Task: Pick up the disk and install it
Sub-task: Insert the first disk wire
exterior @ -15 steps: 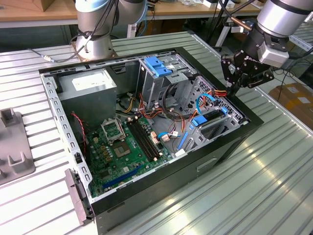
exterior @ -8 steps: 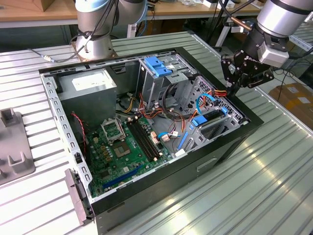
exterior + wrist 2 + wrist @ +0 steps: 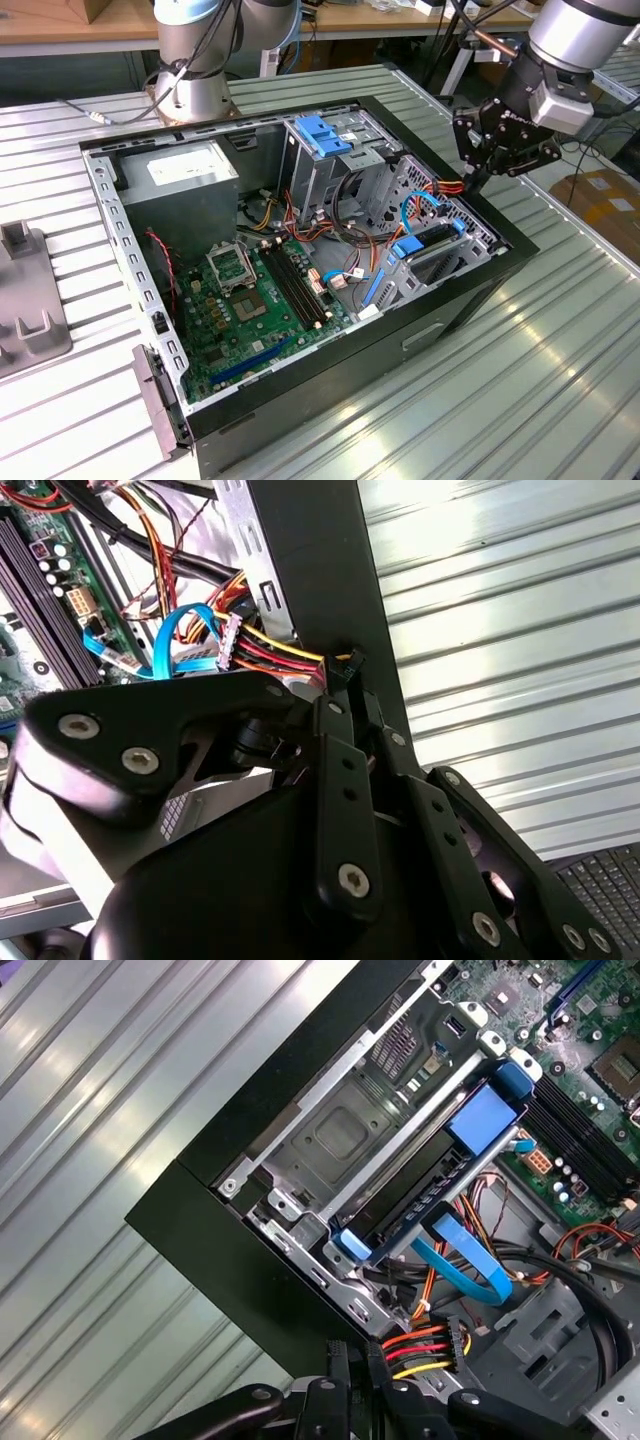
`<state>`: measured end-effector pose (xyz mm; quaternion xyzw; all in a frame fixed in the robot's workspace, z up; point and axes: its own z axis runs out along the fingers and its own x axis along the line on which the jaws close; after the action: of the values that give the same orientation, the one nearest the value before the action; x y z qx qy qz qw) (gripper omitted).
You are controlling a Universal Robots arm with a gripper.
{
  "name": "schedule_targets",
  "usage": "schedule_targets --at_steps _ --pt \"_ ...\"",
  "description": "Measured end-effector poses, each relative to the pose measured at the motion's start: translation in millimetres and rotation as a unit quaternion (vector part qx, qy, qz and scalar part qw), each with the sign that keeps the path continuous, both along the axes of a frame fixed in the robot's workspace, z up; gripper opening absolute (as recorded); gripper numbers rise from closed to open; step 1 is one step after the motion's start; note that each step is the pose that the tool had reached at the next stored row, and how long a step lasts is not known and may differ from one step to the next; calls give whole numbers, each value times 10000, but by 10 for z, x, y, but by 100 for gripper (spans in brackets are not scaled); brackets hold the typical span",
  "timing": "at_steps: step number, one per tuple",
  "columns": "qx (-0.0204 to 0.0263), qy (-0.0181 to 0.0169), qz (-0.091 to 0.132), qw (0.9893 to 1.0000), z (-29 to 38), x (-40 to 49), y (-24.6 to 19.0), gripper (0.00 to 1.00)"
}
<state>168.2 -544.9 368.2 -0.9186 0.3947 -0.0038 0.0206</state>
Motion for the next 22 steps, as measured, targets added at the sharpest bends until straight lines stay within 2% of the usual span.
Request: schedule_targets --at_steps 3,4,12,22 --pt "77 0 0 10000 1 -3 1 17" --pt "83 0 0 10000 0 -9 -4 17" --pt "90 0 -6 10000 0 -41 -150 17" --pt "90 0 -43 10000 0 -140 -203 17"
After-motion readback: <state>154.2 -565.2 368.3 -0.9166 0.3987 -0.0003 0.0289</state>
